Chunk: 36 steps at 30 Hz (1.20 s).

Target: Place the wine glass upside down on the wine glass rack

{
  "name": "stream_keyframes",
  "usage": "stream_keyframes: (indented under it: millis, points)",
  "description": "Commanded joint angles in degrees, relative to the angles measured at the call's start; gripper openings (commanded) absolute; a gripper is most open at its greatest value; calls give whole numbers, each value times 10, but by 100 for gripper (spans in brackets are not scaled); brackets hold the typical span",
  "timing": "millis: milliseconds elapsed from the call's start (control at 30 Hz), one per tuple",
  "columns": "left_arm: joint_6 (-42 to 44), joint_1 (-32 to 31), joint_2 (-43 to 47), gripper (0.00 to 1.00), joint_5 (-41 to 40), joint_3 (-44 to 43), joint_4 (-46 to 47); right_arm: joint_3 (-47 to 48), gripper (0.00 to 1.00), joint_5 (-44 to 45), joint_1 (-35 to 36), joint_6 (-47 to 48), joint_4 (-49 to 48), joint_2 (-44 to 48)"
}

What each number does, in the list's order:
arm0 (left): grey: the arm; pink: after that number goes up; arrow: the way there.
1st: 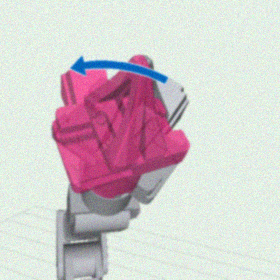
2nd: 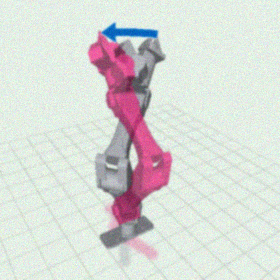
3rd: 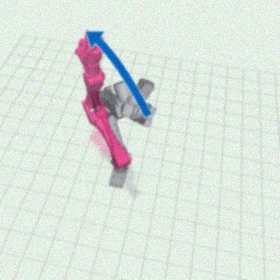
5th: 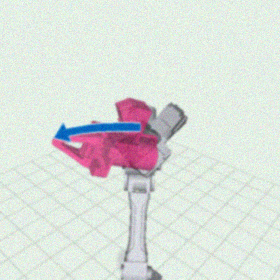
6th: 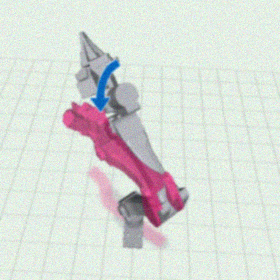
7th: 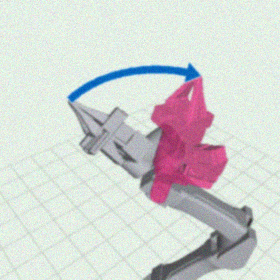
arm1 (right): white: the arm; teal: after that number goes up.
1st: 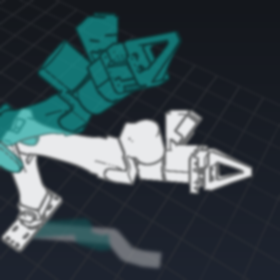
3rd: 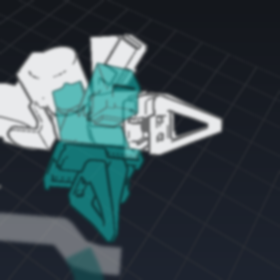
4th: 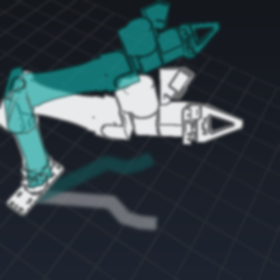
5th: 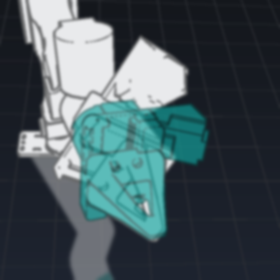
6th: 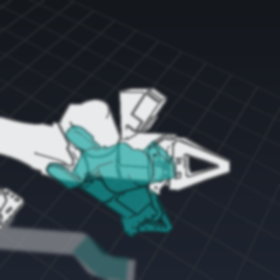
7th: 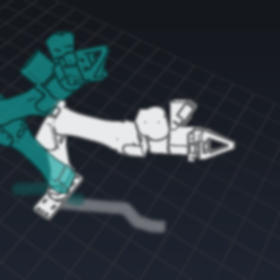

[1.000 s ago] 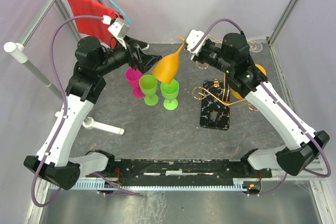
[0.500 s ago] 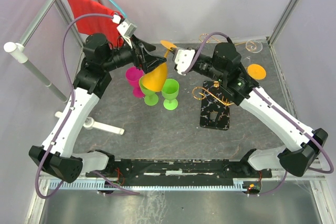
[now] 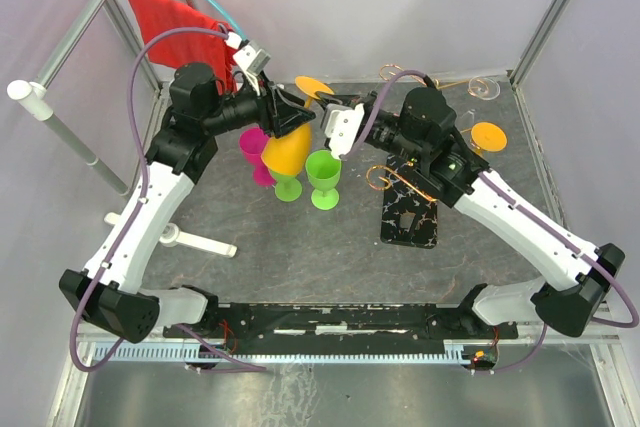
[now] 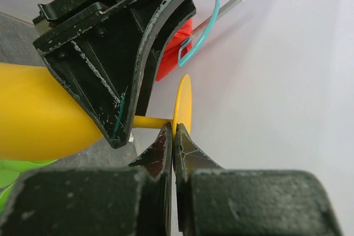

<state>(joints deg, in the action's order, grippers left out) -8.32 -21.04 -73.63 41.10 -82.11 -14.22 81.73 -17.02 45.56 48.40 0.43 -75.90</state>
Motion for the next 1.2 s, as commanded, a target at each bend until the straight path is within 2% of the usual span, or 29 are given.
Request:
stream_keyframes:
  millis: [0, 133, 300, 533, 600, 800, 900, 967, 1167]
  points:
    - [30, -2, 1, 50, 4, -4, -2, 5, 1, 17, 8, 21, -42, 23]
    - [31, -3, 2, 34, 8, -3, 2, 5, 1, 22, 12, 23, -46, 21]
    - [29, -4, 4, 19, 14, 8, 17, 1, 2, 25, 16, 28, -60, 16]
    - [28, -6, 4, 6, 17, 15, 25, 2, 4, 36, 20, 41, -73, 16]
    - [27, -6, 4, 3, 11, 15, 25, 4, 9, 42, 20, 37, -68, 17]
    - [17, -5, 8, 3, -8, 17, 46, -7, 24, 76, 20, 34, -60, 31]
    - [5, -6, 6, 3, -19, 15, 63, -25, 40, 91, 20, 32, -71, 41]
    - [0, -6, -1, 3, -28, 10, 72, -42, 47, 103, 20, 28, -83, 51]
    - [5, -6, -40, 3, -82, -10, 119, -92, 62, 210, 20, -29, -120, 105]
